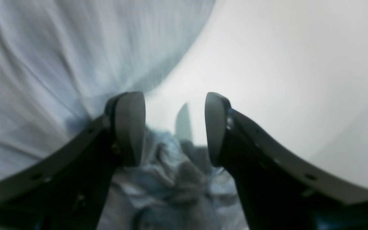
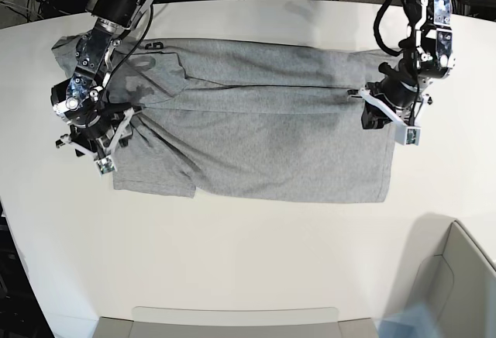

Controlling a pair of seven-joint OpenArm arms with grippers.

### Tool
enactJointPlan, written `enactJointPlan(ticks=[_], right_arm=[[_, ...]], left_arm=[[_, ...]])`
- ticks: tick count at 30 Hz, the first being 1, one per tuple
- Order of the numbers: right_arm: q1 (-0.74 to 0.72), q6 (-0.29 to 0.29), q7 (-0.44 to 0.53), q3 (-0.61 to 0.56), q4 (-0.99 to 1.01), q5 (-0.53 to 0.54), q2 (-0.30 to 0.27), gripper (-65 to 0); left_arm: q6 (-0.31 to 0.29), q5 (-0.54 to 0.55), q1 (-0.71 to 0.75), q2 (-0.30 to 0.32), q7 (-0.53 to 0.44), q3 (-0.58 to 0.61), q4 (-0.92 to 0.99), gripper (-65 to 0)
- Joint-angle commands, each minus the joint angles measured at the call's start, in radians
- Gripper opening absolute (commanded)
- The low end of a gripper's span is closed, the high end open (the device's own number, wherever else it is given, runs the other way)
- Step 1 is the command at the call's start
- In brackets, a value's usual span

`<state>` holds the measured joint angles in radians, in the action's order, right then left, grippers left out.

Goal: Fold the T-shirt properly
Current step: 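Move the right gripper to the hem corner and grasp it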

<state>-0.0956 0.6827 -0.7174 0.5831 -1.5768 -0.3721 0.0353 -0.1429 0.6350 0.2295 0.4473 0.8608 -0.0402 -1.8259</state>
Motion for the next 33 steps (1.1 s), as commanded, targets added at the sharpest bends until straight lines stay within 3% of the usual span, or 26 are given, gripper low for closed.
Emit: enactJointPlan(ticks=[1,5,11,19,24,27,33], right_arm=[[-0.037,0.015,0.023,-0.002,-0.040,0.034,-0.008,-34.9],[-0.106,0.015,0.020,0.018,-0.038,0.098,-0.010,-34.9],[-0.223,0.015,0.022,0.081,0.203,0.100,-0.038,-34.9],[-0.270,-0.005,0.025,0.255,0.330,0.100,-0.039,-34.9],[-0.283,-0.011,0.072,0.260,0.415,0.094,-0.045,-34.9],[-0.326,-0.013,0.074,0.265,0.554,0.098,-0.088,-34.9],[-0.346,-0.117,0.071,0.262,0.660,0.158,-0.108,-34.9]], left_arm=[[-0.002,0.004,-0.009,0.011,-0.019,-0.007,-0.016,-55.0],[-0.002,0.006,-0.009,0.011,-0.019,-0.007,-0.016,-55.0],[-0.002,0.004,-0.009,0.011,-0.019,-0.007,-0.016,-54.9],[-0.002,0.004,-0.009,0.012,-0.019,-0.010,-0.016,-54.9],[-0.002,0.004,-0.025,0.012,-0.019,-0.013,-0.016,-54.8],[-0.002,0.004,-0.037,0.014,-0.019,-0.013,-0.015,-54.7],[-0.001,0.004,-0.038,0.014,-0.019,-0.014,-0.013,-52.8]])
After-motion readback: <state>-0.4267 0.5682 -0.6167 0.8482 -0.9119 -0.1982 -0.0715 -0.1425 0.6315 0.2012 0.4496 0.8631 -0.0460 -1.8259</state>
